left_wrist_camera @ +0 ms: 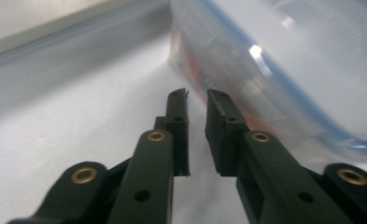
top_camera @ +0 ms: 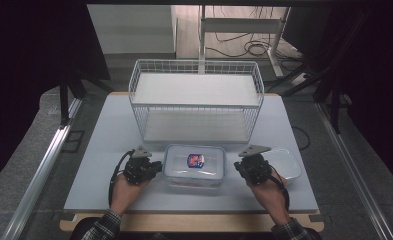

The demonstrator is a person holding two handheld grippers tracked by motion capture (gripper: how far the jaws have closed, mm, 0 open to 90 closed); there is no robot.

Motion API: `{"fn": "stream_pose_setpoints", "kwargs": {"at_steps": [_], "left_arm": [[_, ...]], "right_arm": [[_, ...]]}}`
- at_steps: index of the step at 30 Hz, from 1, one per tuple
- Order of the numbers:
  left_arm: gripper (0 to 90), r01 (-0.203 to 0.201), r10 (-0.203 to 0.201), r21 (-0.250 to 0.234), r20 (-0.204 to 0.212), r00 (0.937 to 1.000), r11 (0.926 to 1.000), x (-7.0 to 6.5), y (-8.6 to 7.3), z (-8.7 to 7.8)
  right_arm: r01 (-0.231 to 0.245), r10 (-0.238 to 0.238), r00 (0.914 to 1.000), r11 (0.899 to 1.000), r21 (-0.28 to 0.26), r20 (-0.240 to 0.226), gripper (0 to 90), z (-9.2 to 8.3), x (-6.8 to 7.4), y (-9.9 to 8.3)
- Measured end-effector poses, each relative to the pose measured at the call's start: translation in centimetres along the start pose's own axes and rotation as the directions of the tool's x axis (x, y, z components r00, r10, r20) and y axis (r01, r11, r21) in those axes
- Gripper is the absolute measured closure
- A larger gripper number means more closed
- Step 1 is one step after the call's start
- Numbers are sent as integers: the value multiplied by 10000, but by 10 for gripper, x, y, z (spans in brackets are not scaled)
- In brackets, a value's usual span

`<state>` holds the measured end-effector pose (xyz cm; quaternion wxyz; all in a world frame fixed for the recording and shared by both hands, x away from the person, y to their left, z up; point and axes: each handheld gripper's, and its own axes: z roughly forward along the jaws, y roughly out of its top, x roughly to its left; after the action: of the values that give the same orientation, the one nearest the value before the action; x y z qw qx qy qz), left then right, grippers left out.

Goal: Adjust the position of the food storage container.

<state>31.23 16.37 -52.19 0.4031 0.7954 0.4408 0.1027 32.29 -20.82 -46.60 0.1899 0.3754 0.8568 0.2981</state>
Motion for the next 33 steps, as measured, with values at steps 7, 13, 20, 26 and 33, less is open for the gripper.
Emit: {"fn": "stream_pose_setpoints", "kwargs": {"at_steps": [7,13,20,26,33], "left_arm": [[749,-79,79,14,-189,9998,10000,-3,-2,0],[752,25,-25,-28,-62,10000,10000,-1,-3,0],[766,88,-89,-67,-56,9999,9999,0,-2,2],[783,-236,235,30,48,9997,9997,-8,0,4],[804,-483,482,218,36,9988,9986,-23,-1,3]], "right_arm": [[-583,557,9966,9975,408,606,890,-15,-30,-17],[-884,849,9942,9947,517,657,894,-13,-45,-23],[-526,503,9967,9980,353,638,877,-6,-31,-17],[-279,300,9976,9990,342,-629,848,28,-5,-5],[-411,440,9922,9988,272,-1165,894,23,-4,-10]]}}
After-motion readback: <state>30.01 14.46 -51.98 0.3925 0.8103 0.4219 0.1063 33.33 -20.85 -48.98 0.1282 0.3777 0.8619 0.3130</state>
